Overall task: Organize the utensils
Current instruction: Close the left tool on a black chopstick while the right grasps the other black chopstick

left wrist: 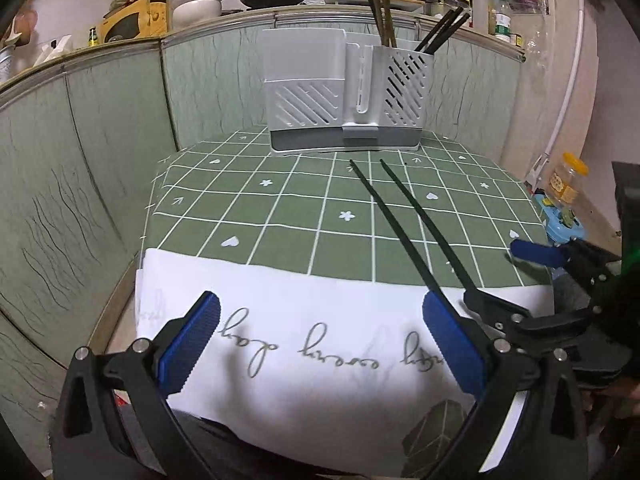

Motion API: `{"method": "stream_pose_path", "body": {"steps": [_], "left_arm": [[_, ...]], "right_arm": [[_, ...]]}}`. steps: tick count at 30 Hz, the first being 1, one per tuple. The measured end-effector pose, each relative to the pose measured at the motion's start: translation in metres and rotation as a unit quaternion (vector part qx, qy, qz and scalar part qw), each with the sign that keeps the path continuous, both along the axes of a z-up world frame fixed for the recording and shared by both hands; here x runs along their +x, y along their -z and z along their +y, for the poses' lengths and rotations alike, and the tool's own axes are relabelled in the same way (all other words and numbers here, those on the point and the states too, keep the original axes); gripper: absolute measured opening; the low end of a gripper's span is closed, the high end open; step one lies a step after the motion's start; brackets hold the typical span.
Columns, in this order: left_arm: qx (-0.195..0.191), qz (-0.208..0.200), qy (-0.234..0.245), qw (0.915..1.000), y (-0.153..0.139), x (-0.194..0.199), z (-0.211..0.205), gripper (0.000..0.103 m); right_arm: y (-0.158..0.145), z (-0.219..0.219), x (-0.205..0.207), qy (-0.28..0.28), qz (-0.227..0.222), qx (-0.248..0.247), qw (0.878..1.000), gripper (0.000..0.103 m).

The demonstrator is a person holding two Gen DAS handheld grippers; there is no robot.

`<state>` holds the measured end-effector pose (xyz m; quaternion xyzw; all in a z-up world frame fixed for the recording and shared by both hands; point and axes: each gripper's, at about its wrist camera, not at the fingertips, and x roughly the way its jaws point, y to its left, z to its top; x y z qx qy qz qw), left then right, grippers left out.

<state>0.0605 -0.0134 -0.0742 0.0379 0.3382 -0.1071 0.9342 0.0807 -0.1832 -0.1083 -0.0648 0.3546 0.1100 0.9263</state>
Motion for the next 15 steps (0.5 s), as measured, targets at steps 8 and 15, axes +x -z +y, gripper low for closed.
{"method": "stream_pose_path", "body": {"steps": [8, 15], "left_arm": [[-0.005, 0.008, -0.003, 1.0, 0.002, 0.001, 0.005, 0.099], [-0.009, 0.008, 0.005, 0.9999, 0.002, 0.001, -0.004, 0.099]], "right_arm": [[0.004, 0.009, -0.002, 0.028, -0.011, -0.013, 0.999, 0.008], [0.002, -0.009, 0.002, 0.049, -0.002, 0.0, 0.999, 0.006]]}}
